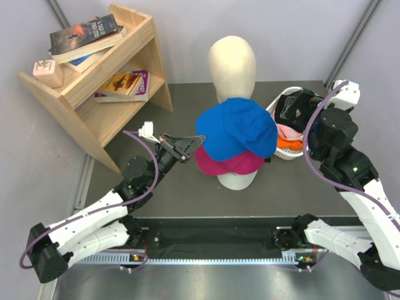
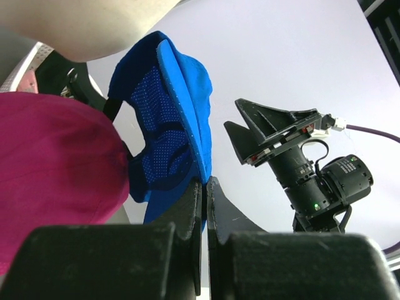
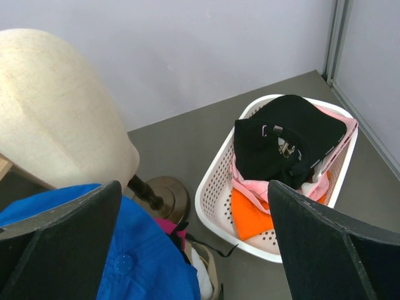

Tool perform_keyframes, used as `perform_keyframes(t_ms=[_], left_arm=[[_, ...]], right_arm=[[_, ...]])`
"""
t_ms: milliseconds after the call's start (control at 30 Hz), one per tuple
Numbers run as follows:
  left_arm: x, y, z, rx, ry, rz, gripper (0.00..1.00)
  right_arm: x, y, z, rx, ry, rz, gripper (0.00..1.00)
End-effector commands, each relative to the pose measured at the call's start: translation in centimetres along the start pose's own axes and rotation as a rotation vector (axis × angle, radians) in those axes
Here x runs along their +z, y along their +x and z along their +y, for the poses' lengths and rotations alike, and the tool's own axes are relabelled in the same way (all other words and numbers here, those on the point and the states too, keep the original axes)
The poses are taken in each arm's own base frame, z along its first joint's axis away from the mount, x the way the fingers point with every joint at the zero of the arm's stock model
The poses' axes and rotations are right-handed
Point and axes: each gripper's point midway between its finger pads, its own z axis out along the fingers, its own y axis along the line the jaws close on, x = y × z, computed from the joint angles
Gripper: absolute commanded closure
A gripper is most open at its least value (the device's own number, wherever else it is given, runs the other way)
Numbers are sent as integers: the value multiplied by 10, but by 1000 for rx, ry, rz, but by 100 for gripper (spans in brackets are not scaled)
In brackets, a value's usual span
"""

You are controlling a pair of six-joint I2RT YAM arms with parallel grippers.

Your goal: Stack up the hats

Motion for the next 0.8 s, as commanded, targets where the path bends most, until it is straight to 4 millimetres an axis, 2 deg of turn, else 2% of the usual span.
perform_keyframes(t_ms=[0, 200, 367, 533, 600, 767], left_arm=[[-7, -11, -11, -10, 28, -37, 100], [-14, -10, 16, -16, -46, -25, 100], [-25, -9, 46, -32, -106, -21, 100], [-32, -7, 67, -62, -139, -8, 100], [-35, -9, 69, -74, -137, -12, 100], [-44, -7, 90, -102, -179, -12, 100]], right_arm=[[3, -1, 1, 18, -3, -13, 0], [4, 6, 1, 13, -3, -3, 0], [7, 16, 3, 2, -14, 20, 0], [11, 38, 10, -14, -56, 67, 0], [13, 49, 11, -23, -61, 88, 0], [14, 66, 9, -33, -64, 117, 0]])
